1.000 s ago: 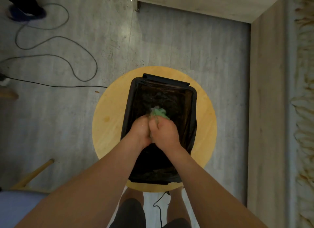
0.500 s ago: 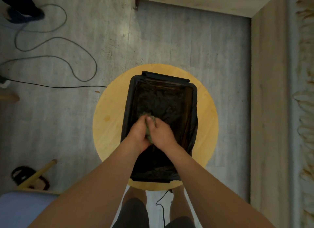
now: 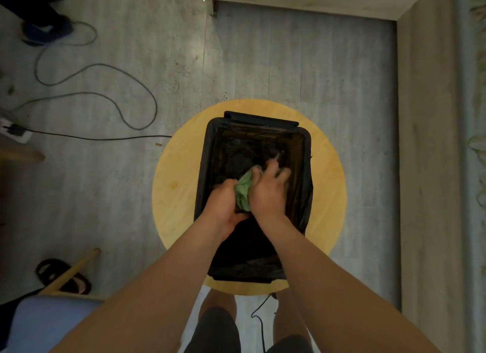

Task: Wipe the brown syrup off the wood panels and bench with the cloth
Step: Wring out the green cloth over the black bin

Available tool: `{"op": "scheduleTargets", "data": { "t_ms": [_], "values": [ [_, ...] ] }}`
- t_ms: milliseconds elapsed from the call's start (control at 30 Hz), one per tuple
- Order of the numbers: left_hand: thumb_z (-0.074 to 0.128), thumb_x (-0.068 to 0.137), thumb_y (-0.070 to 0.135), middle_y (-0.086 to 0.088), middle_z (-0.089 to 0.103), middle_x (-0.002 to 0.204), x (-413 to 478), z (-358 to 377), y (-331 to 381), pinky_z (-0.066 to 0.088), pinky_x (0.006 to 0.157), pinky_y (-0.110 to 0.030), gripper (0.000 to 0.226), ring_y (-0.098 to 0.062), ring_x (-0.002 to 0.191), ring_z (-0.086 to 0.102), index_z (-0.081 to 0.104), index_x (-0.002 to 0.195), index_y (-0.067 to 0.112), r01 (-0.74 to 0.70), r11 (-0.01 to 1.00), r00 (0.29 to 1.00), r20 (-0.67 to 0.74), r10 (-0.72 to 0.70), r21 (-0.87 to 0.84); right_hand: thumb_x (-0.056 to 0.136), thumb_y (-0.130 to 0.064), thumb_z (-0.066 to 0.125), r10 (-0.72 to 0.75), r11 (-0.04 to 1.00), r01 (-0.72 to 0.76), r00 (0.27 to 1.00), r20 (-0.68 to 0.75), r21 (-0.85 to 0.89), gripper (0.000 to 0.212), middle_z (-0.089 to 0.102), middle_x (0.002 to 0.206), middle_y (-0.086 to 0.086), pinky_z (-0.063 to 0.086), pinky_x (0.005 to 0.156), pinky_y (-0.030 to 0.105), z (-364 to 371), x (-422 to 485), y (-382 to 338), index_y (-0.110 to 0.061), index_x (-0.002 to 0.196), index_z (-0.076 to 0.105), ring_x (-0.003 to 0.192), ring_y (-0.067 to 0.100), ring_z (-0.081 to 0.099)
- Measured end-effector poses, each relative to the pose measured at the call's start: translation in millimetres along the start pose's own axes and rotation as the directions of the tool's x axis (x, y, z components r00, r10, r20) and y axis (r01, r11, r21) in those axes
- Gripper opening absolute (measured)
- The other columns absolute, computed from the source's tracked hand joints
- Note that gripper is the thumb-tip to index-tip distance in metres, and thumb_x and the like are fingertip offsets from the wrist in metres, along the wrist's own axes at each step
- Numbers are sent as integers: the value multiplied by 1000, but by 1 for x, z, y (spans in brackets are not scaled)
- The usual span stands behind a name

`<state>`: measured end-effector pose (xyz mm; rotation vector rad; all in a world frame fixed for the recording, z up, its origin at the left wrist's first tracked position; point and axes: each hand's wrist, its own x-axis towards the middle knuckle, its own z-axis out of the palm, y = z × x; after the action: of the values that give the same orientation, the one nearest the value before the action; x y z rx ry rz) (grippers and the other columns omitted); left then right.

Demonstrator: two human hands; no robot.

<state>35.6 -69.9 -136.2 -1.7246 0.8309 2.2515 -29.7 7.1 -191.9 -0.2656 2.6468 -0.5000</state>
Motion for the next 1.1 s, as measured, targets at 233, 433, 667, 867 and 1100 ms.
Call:
{"op": "scheduleTargets", "data": {
  "t_ms": [233, 433, 667, 867, 1100],
  "values": [
    [44, 109, 37, -15, 74, 91, 10, 4, 5, 54, 70, -34, 43, -26, 88, 69, 73, 97, 9, 128, 988, 990, -55, -134, -87, 110, -51, 33, -41, 939, -130, 878, 478, 319, 48, 69, 113, 11, 53, 86, 36, -14, -38, -4, -13, 123, 60, 102, 25, 66],
    [41, 107, 5, -7, 55, 52, 9, 2, 11, 47, 41, -17, 43, -16, 44, 58, 59, 68, 5, 47, 998, 996, -68, -50, -45, 106, -41, 41, -412, 838, 349, 909, 67, 419, 53, 51, 56, -1, 39, 52, 31, -31, -54, -15, -13, 63, 51, 52, 14, 51],
    [42, 107, 7, -16, 75, 109, -9, 13, 6, 57, 95, -44, 31, -28, 105, 70, 71, 117, 5, -17, 999, 999, 31, 19, -49, 111, -40, 33, -228, 946, 248, 967, 112, -211, 46, 67, 102, 18, 49, 65, 40, -21, 12, 1, -4, 108, 62, 86, 39, 67],
    [55, 98, 41, -17, 72, 119, -5, 10, 7, 59, 82, -52, 39, -35, 109, 69, 67, 128, 18, 88, 995, 996, -3, -88, -40, 110, -45, 30, 87, 994, -108, 921, 381, 34, 53, 42, 144, 24, 43, 106, 48, -8, -6, -7, -7, 146, 39, 127, 44, 49],
    [43, 106, 5, -8, 57, 54, 11, 2, 4, 50, 44, -19, 56, -15, 45, 61, 62, 53, 9, 69, 992, 997, -11, -71, -103, 106, -43, 45, -311, 867, 223, 941, 133, 445, 43, 56, 66, -2, 45, 58, 34, -38, -54, -16, -16, 73, 53, 63, 14, 57]
  ]
}}
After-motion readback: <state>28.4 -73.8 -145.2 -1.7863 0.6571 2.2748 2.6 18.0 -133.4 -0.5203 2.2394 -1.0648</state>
